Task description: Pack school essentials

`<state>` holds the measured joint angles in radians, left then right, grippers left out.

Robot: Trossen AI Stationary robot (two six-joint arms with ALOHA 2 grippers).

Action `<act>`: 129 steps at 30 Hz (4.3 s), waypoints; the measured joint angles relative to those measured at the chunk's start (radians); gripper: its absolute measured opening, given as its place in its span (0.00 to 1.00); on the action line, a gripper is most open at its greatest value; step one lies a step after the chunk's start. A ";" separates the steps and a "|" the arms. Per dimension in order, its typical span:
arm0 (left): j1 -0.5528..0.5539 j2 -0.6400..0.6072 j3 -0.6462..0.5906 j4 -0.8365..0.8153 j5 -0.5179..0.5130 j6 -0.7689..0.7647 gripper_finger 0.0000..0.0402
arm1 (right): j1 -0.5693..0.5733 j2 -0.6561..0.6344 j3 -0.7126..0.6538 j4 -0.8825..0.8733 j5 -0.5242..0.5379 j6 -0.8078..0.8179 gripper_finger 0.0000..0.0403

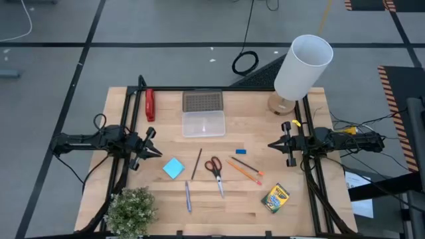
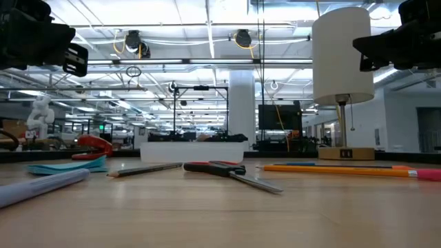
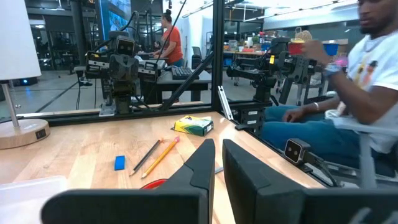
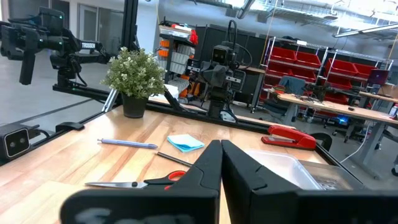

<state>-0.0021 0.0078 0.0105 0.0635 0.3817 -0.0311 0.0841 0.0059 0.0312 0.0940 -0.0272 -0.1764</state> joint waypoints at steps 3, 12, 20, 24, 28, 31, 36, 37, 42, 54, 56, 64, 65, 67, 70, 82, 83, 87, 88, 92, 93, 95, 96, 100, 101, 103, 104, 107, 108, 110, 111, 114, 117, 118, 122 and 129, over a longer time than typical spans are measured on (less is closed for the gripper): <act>0.000 0.000 0.000 0.000 0.000 0.000 0.09 | 0.000 0.000 0.000 0.000 0.000 0.000 0.00; 0.000 0.000 0.000 0.000 0.000 0.000 0.09 | 0.000 0.000 0.000 0.000 0.000 0.000 0.00; 0.000 0.000 0.000 0.000 0.000 0.000 0.09 | 0.000 0.000 0.000 0.000 0.000 0.000 0.00; 0.000 0.000 0.000 0.000 0.000 0.000 0.09 | 0.000 0.000 0.000 0.000 0.000 0.000 0.00; 0.000 0.000 0.000 0.000 0.000 0.000 0.09 | 0.000 0.000 0.000 0.000 0.000 0.000 0.00; 0.000 0.000 0.000 0.000 0.000 0.000 0.09 | 0.000 0.000 0.000 0.000 0.000 0.000 0.00; 0.000 0.000 0.000 0.000 0.000 0.000 0.09 | 0.000 0.000 0.000 0.000 0.000 0.000 0.00; 0.000 0.000 0.000 0.000 0.000 0.000 0.09 | 0.000 0.000 0.000 0.000 0.000 0.000 0.00; 0.000 0.000 0.000 0.000 0.000 0.000 0.09 | 0.000 0.000 0.000 0.000 0.000 0.000 0.00; 0.001 0.000 0.000 0.000 0.000 0.028 0.09 | 0.000 0.000 0.000 0.000 0.000 0.000 0.00; 0.001 0.000 0.000 -0.001 -0.016 0.075 0.09 | 0.000 0.000 0.000 0.000 0.000 0.000 0.00; 0.001 0.000 0.000 0.005 -0.052 0.103 0.09 | 0.000 0.000 0.000 0.000 0.000 0.000 0.00; 0.001 0.000 0.000 0.006 -0.052 0.099 0.09 | 0.000 0.000 0.000 0.000 0.000 0.000 0.00; 0.001 0.000 0.000 0.006 -0.052 0.100 0.09 | 0.000 0.000 0.000 0.000 0.000 0.000 0.00; 0.001 0.000 0.000 0.006 -0.052 0.103 0.09 | 0.000 0.000 0.000 0.003 0.003 0.000 0.00; 0.001 0.000 0.000 0.019 -0.074 0.101 0.09 | 0.000 0.000 0.000 0.006 0.000 0.117 0.00; 0.001 0.000 0.000 0.020 -0.075 0.101 0.09 | 0.000 0.000 0.000 0.006 0.000 0.130 0.00; 0.001 0.000 0.000 0.018 -0.076 0.101 0.09 | 0.000 0.000 0.000 0.006 0.001 0.166 0.00; 0.001 0.000 0.000 0.018 -0.076 0.101 0.09 | 0.000 0.000 0.000 0.006 0.001 0.168 0.00; 0.001 0.000 0.000 0.018 -0.076 0.101 0.09 | 0.000 0.000 0.000 0.000 0.028 0.187 0.00; 0.001 0.000 0.000 0.018 -0.076 0.100 0.09 | 0.000 0.000 0.000 0.001 0.041 0.205 0.00; 0.001 0.000 0.000 0.018 -0.076 0.092 0.09 | 0.000 0.000 0.006 0.002 0.070 0.232 0.00; 0.001 0.000 0.000 0.018 -0.076 0.088 0.09 | 0.000 0.002 0.011 0.003 0.077 0.244 0.00; 0.001 0.000 0.000 0.017 -0.076 0.078 0.09 | 0.000 0.023 0.052 -0.012 0.077 0.268 0.00; 0.001 0.000 0.000 0.017 -0.076 0.078 0.09 | 0.002 0.033 0.074 -0.008 0.077 0.271 0.00; 0.001 0.000 0.000 0.017 -0.080 0.078 0.09 | 0.002 0.056 0.123 -0.001 0.076 0.270 0.00; 0.001 0.000 0.000 0.017 -0.088 0.078 0.09 | 0.002 0.075 0.151 -0.008 0.076 0.270 0.00; 0.001 0.000 0.000 0.018 -0.123 0.078 0.09 | 0.002 0.141 0.249 -0.063 0.076 0.270 0.00; 0.001 0.000 0.000 0.018 -0.138 0.078 0.09 | 0.002 0.167 0.289 -0.080 0.076 0.270 0.00; 0.001 0.000 0.000 0.018 -0.166 0.079 0.09 | 0.002 0.222 0.374 -0.121 0.076 0.270 0.00; 0.001 0.000 0.000 0.018 -0.179 0.078 0.09 | 0.002 0.254 0.419 -0.153 0.077 0.270 0.00; 0.001 0.000 0.000 0.018 -0.217 0.077 0.09 | 0.002 0.357 0.559 -0.255 0.077 0.273 0.00; 0.001 0.000 0.000 0.018 -0.231 0.072 0.09 | 0.002 0.463 0.710 -0.370 0.078 0.294 0.00; 0.001 0.000 0.000 0.017 -0.230 0.063 0.09 | 0.002 0.498 0.757 -0.410 0.078 0.296 0.00; 0.001 0.000 0.000 0.016 -0.229 0.052 0.09 | 0.002 0.635 0.939 -0.555 0.081 0.320 0.00; 0.001 0.000 0.000 0.015 -0.198 0.046 0.09 | 0.002 0.843 1.235 -0.831 0.090 0.395 0.00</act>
<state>-0.0013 0.0082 0.0101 0.0788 0.1837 0.0147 0.0866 0.8491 1.2657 -0.7366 0.0628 0.2183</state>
